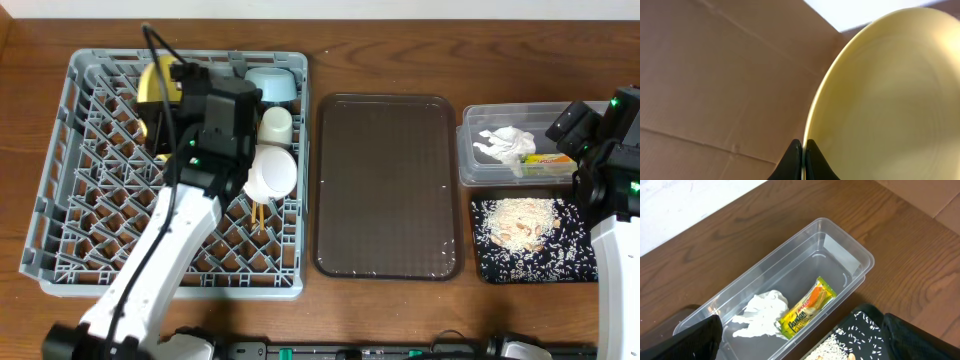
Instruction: Sort waste into correct bins and load items into the dishwasher rack
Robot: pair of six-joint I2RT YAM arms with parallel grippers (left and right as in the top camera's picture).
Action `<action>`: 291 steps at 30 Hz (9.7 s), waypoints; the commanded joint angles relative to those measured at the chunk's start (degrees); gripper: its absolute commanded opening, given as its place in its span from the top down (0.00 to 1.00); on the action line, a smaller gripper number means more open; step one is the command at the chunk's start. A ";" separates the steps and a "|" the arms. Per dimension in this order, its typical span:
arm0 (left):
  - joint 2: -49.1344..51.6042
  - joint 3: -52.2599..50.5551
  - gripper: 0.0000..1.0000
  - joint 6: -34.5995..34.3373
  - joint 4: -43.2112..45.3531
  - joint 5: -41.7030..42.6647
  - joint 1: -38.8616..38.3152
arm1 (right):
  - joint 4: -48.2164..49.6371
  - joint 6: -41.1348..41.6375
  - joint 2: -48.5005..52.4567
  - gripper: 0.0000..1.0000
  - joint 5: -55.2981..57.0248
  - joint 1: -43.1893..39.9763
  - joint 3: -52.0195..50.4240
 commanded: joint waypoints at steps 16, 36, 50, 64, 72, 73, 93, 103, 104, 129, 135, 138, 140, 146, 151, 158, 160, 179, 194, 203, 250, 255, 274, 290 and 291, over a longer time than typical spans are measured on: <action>7.85 -1.57 0.94 -10.40 -3.10 15.37 -5.64 | -0.04 -0.20 -0.35 0.01 0.17 -0.26 0.42; 6.67 -1.57 0.58 -14.88 -2.89 19.19 -12.66 | -0.04 -0.20 -0.35 0.01 0.17 -0.26 0.42; -10.05 -1.55 0.47 -31.50 -5.51 41.62 -2.97 | -0.04 -0.20 -0.35 0.01 0.17 -0.26 0.42; -14.99 -1.57 0.19 -38.64 -12.94 72.13 21.88 | -0.07 -0.20 -0.35 0.01 0.17 -0.26 0.42; -14.97 -1.57 0.14 -38.64 -13.66 72.13 22.05 | -0.07 -0.20 -0.35 0.01 0.17 -0.26 0.42; -14.97 -1.57 0.13 -38.64 -13.66 72.13 22.05 | -0.04 -0.20 -0.35 0.01 0.17 -0.26 0.42; -14.97 -1.57 0.11 -38.64 -13.64 72.13 22.05 | -0.07 -0.20 -0.35 0.01 0.17 -0.26 0.42; -14.97 -1.57 0.11 -38.64 -13.64 72.13 22.05 | -0.04 -0.20 -0.11 0.01 0.17 -0.24 0.42; -14.97 -1.57 0.11 -38.64 -13.64 72.13 22.05 | -0.07 -0.20 -0.11 0.01 0.17 -0.22 0.42; -14.97 -1.57 0.11 -38.64 -13.64 72.13 22.05 | 3.56 -1.05 -29.70 0.01 2.75 27.54 -22.69; -14.97 -1.57 0.11 -38.64 -13.64 72.13 22.05 | 27.17 0.31 -40.54 0.01 0.63 27.50 -43.23; -14.97 -1.57 0.11 -38.64 -13.66 72.13 22.05 | 36.96 0.28 -46.29 0.01 -0.96 27.50 -51.60; -14.97 -1.57 0.11 -38.64 -13.66 72.13 22.05 | 39.76 0.31 -49.48 0.01 -1.55 27.50 -55.21; -14.97 -1.57 0.11 -38.64 -13.66 72.13 22.05 | 40.57 0.28 -56.92 0.01 -1.60 27.02 -61.24; -14.97 -1.57 0.11 -38.64 -13.64 72.13 22.05 | 40.52 0.26 -60.96 0.01 -5.46 24.35 -63.67; -14.97 -1.57 0.11 -38.64 -13.66 72.13 22.05 | 40.04 -3.23 -64.67 0.01 -10.64 20.20 -65.94; -14.97 -1.57 0.11 -38.64 -13.66 72.13 22.05 | 40.11 -6.25 -65.90 0.01 -12.79 19.08 -65.94; -14.97 -1.57 0.11 -38.64 -13.66 72.13 22.05 | 32.09 -14.75 -71.30 0.01 -17.84 12.81 -65.92; -14.97 -1.57 0.10 -38.64 -13.64 72.13 22.05 | 32.09 -14.75 -71.28 0.01 -17.84 12.81 -65.92; -14.97 -1.57 0.11 -38.64 -13.66 72.13 22.05 | 32.09 -14.75 -71.28 0.01 -17.86 12.81 -65.92; -73.37 -34.21 0.10 -41.20 -24.39 72.13 21.29 | 32.09 -14.75 -71.28 0.01 -17.84 12.81 -65.92; -77.96 -40.41 0.10 -41.20 -14.67 72.13 21.29 | 32.09 -14.73 -71.28 0.01 -17.84 12.81 -65.92; -80.78 -59.49 0.10 -40.92 24.63 72.08 21.29 | 32.09 -14.75 -71.28 0.01 -17.86 12.81 -65.92; -80.78 -63.12 0.10 -27.82 16.50 72.11 19.98 | 32.09 -14.75 -71.28 0.01 -17.86 12.81 -65.92; -80.78 -63.12 0.10 -25.66 14.99 72.08 19.80 | 32.09 -14.75 -71.28 0.01 -17.84 12.81 -65.92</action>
